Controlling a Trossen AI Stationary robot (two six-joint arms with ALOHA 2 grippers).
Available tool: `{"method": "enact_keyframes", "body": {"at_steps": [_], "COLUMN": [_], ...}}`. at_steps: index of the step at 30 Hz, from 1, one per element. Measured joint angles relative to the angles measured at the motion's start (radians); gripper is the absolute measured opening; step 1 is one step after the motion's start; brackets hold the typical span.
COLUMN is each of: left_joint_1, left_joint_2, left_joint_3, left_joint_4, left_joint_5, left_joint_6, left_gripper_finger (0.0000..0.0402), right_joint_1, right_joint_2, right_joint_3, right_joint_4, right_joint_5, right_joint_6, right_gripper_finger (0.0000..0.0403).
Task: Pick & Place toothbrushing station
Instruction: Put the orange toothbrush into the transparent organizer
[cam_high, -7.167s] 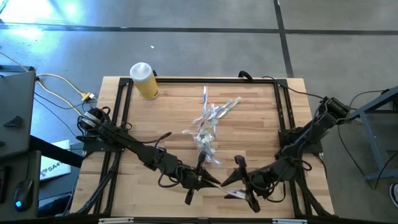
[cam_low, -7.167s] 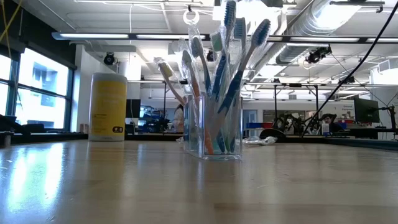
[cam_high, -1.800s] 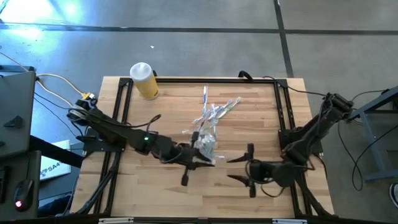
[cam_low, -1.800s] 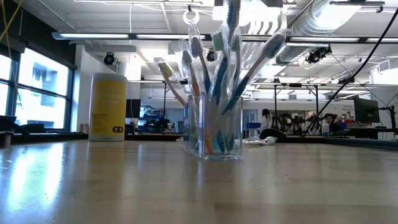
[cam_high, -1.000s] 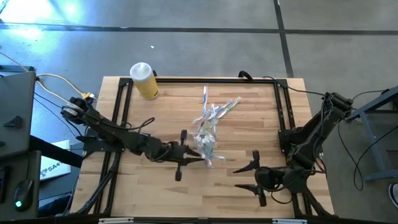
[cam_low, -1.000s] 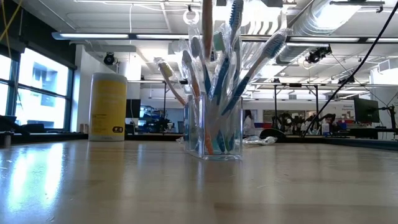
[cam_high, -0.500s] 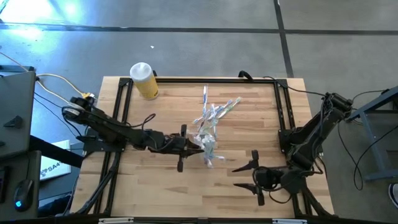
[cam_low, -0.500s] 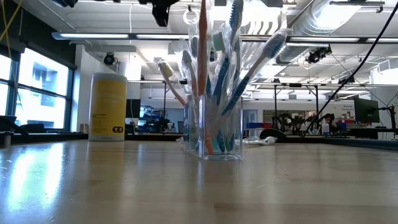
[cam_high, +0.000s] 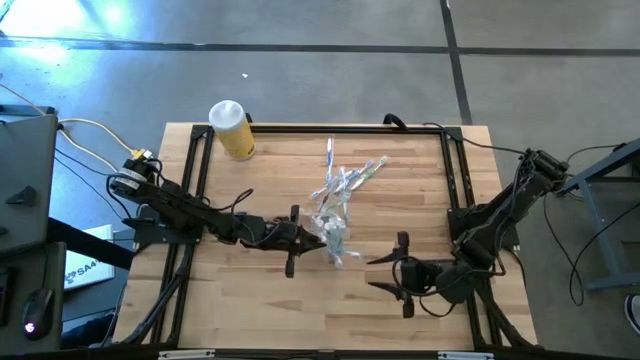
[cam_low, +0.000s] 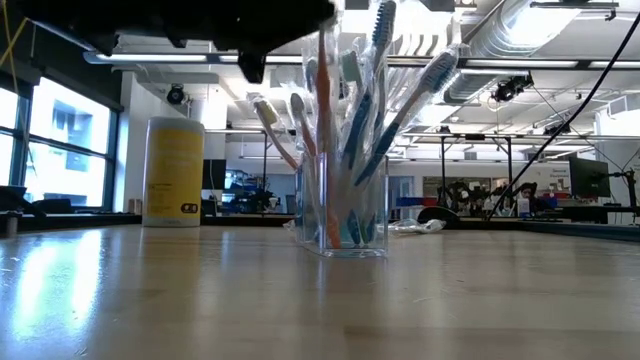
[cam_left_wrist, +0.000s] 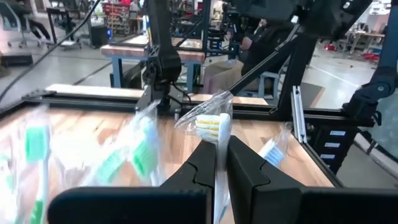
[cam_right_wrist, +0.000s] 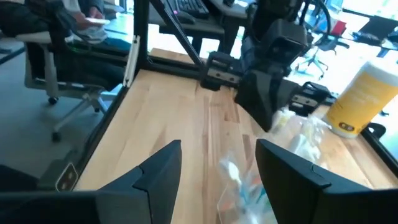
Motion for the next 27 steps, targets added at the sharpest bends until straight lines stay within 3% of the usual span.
{"method": "enact_keyframes", "body": {"at_steps": [11,23,27], "left_joint_1": [0.0,0.0,0.0], "left_joint_2": [0.0,-0.003,-0.003], "left_joint_3": [-0.078,-0.081,-0.081], "left_joint_4": [0.027,-0.028,-0.032], "left_joint_5": [-0.016,0.016,0.042], "left_joint_6": [-0.087,-0.136,-0.136], "left_gripper_finger": [0.0012,0.001,0.0029], "right_joint_1": [-0.043,-0.105,-0.131], "right_joint_2": [0.0,0.0,0.0], "right_joint_3": [0.0,0.0,0.0], "right_joint_4": [-0.043,-0.105,-0.145], "right_joint_5": [0.002,0.001,0.011], "right_joint_6": [0.032,0.098,0.141], "right_gripper_finger": [0.0199,0.0199,0.0199]}}
